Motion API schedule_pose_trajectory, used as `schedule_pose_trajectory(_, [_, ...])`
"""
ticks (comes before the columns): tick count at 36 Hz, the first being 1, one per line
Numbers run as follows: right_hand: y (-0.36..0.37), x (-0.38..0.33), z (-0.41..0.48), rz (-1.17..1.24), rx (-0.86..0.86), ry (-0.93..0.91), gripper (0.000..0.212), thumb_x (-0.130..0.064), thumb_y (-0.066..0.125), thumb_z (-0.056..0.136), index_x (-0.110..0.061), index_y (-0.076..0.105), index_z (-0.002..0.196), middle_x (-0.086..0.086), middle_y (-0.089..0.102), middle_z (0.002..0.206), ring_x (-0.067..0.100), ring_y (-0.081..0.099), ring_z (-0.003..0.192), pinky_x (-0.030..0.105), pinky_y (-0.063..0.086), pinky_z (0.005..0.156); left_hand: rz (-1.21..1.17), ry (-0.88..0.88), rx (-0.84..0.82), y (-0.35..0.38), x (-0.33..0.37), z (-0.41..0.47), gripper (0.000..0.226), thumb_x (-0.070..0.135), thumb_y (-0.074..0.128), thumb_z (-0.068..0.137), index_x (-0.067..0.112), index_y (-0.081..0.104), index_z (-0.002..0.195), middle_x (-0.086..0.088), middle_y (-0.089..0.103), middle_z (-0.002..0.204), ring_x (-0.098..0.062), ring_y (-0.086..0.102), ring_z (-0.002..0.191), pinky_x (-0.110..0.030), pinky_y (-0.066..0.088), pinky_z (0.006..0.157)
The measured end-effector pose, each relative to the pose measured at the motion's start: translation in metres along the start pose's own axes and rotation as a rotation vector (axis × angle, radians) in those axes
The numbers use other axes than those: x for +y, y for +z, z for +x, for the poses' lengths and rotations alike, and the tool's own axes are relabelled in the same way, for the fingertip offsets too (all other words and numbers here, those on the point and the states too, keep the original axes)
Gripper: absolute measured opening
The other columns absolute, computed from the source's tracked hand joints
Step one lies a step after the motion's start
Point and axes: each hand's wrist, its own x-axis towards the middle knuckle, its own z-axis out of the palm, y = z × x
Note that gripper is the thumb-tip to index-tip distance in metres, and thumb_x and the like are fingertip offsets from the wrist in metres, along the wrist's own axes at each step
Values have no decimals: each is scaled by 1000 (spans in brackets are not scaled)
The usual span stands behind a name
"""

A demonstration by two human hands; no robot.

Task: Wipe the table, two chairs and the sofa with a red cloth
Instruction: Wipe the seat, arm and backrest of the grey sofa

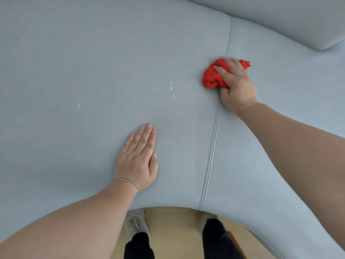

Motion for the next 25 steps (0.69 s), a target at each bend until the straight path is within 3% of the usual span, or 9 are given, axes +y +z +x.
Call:
schedule_pose_trajectory(6, [-4, 27, 44, 4, 22, 72, 57, -11, 41, 77, -9, 57, 132, 17, 46, 143, 41, 38, 132, 42, 22, 117, 14, 8, 22, 3, -1, -2, 57, 22, 34, 88, -2, 40, 139, -16, 34, 149, -29, 30, 139, -42, 18, 117])
schedule_pose_trajectory(14, [-21, 45, 114, 11, 20, 217, 58, -23, 33, 77, -26, 59, 129, 10, 50, 137, 31, 44, 125, 33, 33, 107, 53, -4, 21, 5, -1, -1, 57, 22, 34, 88, -1, 37, 141, -16, 34, 150, -29, 30, 140, -43, 20, 117])
schedule_pose_trajectory(20, [-26, 49, 159, -58, -86, 310, 47, -30, 37, 90, -24, 56, 132, 12, 59, 131, 39, 56, 113, 45, 46, 98, 76, -12, 19, 8, -3, -2, 57, 22, 33, 88, 1, 36, 142, -13, 34, 150, -28, 30, 140, -42, 20, 117])
schedule_pose_trajectory(25, [-21, 52, 161, -69, -51, 294, 50, -38, 36, 88, -24, 55, 132, 14, 58, 131, 36, 54, 118, 38, 41, 101, 79, -9, 41, 8, -2, -1, 57, 21, 33, 88, 2, 36, 141, -13, 35, 149, -28, 31, 140, -41, 20, 117])
